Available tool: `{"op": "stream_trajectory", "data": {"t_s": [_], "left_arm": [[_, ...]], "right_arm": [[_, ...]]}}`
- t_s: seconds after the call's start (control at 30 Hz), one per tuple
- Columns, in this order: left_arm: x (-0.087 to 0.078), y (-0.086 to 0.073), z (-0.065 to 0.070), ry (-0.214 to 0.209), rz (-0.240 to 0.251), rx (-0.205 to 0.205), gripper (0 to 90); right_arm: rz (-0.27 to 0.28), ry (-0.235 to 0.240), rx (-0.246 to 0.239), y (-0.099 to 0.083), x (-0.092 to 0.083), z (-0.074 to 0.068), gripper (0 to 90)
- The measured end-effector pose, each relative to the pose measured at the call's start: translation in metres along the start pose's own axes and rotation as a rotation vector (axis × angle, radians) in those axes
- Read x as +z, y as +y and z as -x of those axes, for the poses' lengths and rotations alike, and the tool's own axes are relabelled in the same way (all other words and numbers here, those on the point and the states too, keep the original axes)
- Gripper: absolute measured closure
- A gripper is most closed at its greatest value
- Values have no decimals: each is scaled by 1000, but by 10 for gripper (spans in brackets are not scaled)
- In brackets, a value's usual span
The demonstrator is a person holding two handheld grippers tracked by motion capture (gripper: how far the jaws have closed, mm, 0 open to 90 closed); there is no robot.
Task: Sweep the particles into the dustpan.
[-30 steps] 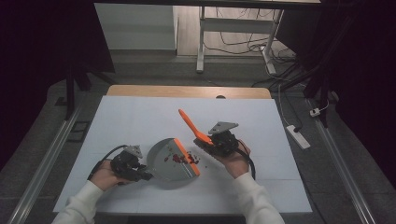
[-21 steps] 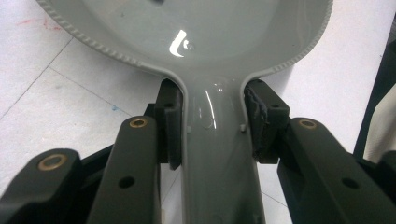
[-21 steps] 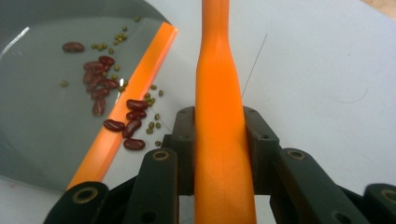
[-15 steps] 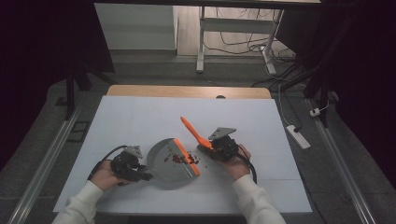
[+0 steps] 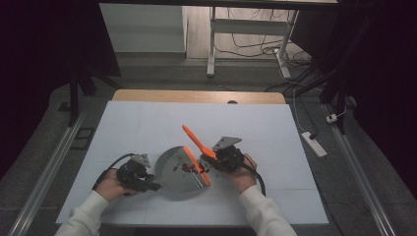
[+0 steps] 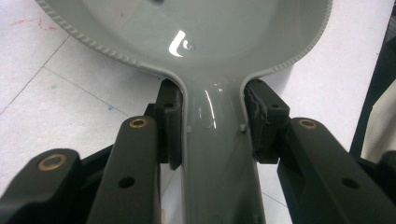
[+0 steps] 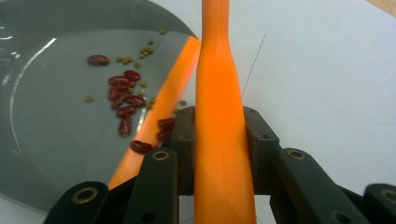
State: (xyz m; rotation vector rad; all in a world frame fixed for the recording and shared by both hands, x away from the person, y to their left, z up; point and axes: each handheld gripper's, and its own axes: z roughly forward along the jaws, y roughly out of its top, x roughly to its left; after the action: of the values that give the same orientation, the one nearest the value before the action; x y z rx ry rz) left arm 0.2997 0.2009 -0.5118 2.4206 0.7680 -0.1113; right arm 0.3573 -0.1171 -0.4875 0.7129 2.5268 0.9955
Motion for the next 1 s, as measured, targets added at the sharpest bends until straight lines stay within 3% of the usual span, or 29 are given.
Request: {"op": "stream_trajectory", "data": {"t_s": [0.23,0.37,0.53,0.63,0.7,0.83,1.0], "left_arm": [[1,0,1,1,-3,1,620],[1,0,0,0,-7,4,620],[2,0,0,-1,-13,3,620],[2,0,0,-3,-16,5,620],[2,0,0,-5,-16,4,620],[2,0,0,-3,-12,4,620],[2,0,0,-4,-7,0,620]], "right_arm": [[2,21,-26,5,3,-12,700],[11,53,-4,5,4,-14,699],[22,65,-15,7,3,-16,699],[57,142,-2,10,1,-18,700],[69,165,-41,13,-1,-23,700],[98,161,-49,18,-6,-24,700],[103,97,-40,15,-14,-14,700]]}}
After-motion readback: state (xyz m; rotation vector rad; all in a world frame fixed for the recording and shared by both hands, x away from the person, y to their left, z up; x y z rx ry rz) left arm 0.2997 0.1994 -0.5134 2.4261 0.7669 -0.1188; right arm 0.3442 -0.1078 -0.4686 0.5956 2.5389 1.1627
